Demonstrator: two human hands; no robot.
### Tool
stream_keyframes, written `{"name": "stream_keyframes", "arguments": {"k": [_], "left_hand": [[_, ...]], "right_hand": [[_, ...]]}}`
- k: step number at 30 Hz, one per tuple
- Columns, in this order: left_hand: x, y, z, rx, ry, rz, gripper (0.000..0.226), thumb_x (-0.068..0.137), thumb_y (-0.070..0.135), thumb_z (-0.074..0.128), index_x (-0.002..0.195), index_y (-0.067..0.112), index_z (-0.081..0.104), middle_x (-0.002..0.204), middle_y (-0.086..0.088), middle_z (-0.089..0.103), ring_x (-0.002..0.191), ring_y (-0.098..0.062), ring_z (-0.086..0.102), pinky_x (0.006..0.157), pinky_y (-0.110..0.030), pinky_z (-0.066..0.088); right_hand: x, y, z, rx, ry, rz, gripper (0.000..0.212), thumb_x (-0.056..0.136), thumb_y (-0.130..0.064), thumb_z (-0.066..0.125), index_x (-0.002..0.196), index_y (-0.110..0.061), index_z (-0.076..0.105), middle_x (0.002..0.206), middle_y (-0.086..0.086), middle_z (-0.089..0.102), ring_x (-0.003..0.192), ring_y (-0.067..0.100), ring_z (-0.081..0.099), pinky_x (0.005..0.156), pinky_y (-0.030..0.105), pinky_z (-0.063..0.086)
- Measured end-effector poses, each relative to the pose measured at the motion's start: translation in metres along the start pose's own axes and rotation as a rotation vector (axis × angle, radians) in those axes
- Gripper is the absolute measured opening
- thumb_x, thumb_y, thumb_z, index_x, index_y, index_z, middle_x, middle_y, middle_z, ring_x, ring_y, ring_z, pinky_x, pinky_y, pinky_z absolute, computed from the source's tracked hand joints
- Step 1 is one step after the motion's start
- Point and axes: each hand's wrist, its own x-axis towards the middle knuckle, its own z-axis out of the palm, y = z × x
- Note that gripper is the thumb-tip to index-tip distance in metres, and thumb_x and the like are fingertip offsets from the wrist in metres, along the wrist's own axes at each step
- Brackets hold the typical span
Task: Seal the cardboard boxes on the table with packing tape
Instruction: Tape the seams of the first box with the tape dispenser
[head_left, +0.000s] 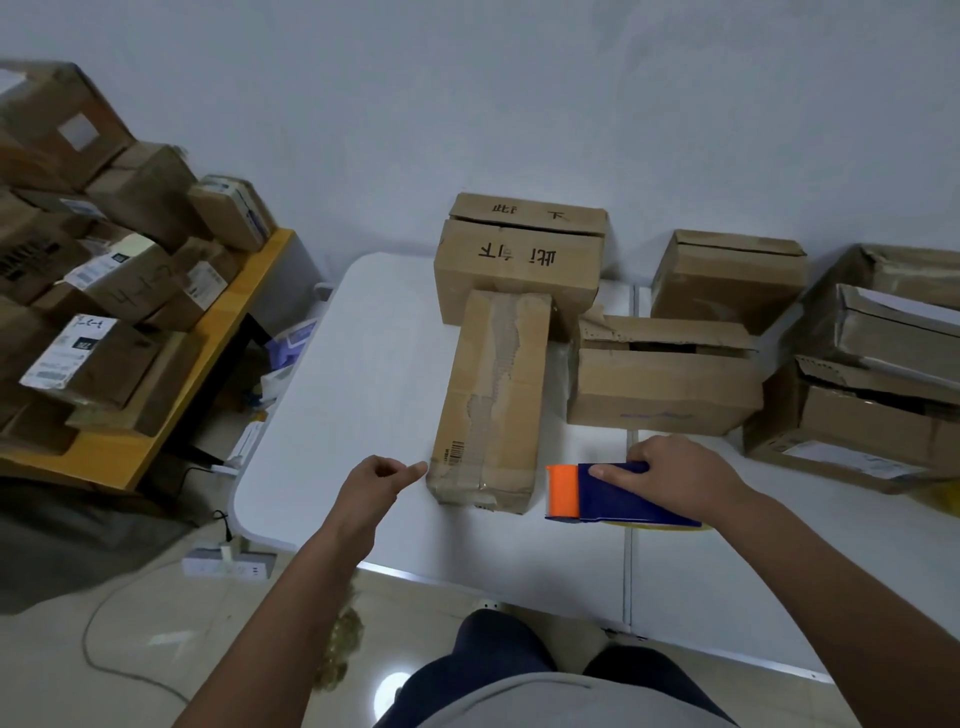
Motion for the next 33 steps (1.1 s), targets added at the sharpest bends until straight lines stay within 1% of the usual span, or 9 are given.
{"name": "stream_keyframes", "arguments": {"k": [7,12,15,17,21,25,28,31,33], "left_hand": [[-0.001,0.000,0.009,0.043,0.037,-0.001,0.042,0.079,0.035,0.083,0.098,0.011,0.054,0.091,0.001,0.051,0.080,-0.014,0.046,0.069,-0.028,0.038],[0.002,-0.008,0.018,0.036,0.084,0.010,0.035,0.081,0.028,0.082,0.091,0.015,0.051,0.090,-0.002,0.049,0.080,-0.016,0.046,0.069,-0.026,0.039],[0.005,-0.013,0.017,0.024,0.085,-0.001,0.035,0.081,0.025,0.082,0.090,0.014,0.050,0.089,-0.003,0.049,0.078,-0.016,0.045,0.070,-0.027,0.039],[0.007,-0.012,0.016,0.019,0.070,-0.007,0.034,0.081,0.024,0.082,0.091,0.013,0.051,0.089,-0.002,0.049,0.080,-0.016,0.046,0.071,-0.027,0.039],[0.011,-0.013,0.010,0.014,0.021,-0.035,0.037,0.079,0.026,0.084,0.095,0.011,0.054,0.094,-0.002,0.052,0.086,-0.017,0.048,0.074,-0.028,0.041],[0.016,-0.015,0.002,-0.027,-0.068,-0.078,0.044,0.072,0.034,0.089,0.091,0.013,0.056,0.099,-0.007,0.059,0.094,-0.020,0.053,0.082,-0.030,0.044],[0.017,-0.012,0.001,0.003,-0.095,-0.099,0.039,0.077,0.033,0.085,0.095,0.011,0.057,0.111,-0.013,0.063,0.102,-0.021,0.057,0.085,-0.028,0.046],[0.017,-0.012,0.001,0.024,-0.128,-0.107,0.042,0.079,0.036,0.082,0.100,0.009,0.059,0.113,-0.012,0.060,0.105,-0.020,0.057,0.087,-0.027,0.046],[0.016,-0.010,-0.001,0.041,-0.139,-0.104,0.041,0.084,0.039,0.077,0.105,0.008,0.060,0.112,-0.010,0.060,0.101,-0.019,0.057,0.087,-0.026,0.046]], "right_hand": [[0.006,0.001,0.003,-0.029,-0.003,0.010,0.072,0.078,-0.083,0.034,0.095,-0.022,0.069,0.084,-0.005,0.065,0.076,0.007,0.059,0.075,0.029,0.053],[0.009,0.000,0.010,-0.075,-0.011,0.041,0.070,0.080,-0.082,0.036,0.095,-0.021,0.069,0.086,-0.003,0.067,0.075,0.009,0.061,0.073,0.028,0.054],[0.011,-0.002,0.014,-0.085,-0.019,0.058,0.069,0.081,-0.081,0.037,0.094,-0.021,0.069,0.087,-0.002,0.067,0.075,0.010,0.061,0.070,0.026,0.051],[0.013,-0.002,0.015,-0.087,-0.022,0.063,0.068,0.081,-0.080,0.038,0.094,-0.021,0.069,0.086,-0.002,0.067,0.075,0.011,0.061,0.068,0.025,0.049],[0.015,-0.002,0.020,-0.079,-0.025,0.085,0.070,0.080,-0.082,0.038,0.093,-0.020,0.069,0.085,-0.001,0.066,0.075,0.013,0.062,0.069,0.027,0.051],[0.014,-0.002,0.024,-0.068,-0.019,0.092,0.069,0.081,-0.080,0.038,0.092,-0.019,0.069,0.085,0.000,0.066,0.076,0.013,0.062,0.068,0.026,0.049],[0.012,-0.002,0.026,-0.060,-0.021,0.098,0.069,0.082,-0.080,0.038,0.090,-0.018,0.067,0.085,0.001,0.066,0.075,0.013,0.062,0.065,0.024,0.047],[0.012,-0.003,0.026,-0.075,-0.016,0.096,0.069,0.082,-0.080,0.037,0.089,-0.018,0.067,0.084,0.001,0.065,0.075,0.013,0.062,0.065,0.024,0.047],[0.012,-0.004,0.026,-0.084,-0.014,0.099,0.070,0.082,-0.080,0.037,0.090,-0.017,0.067,0.085,0.001,0.065,0.075,0.014,0.062,0.064,0.024,0.047]]}}
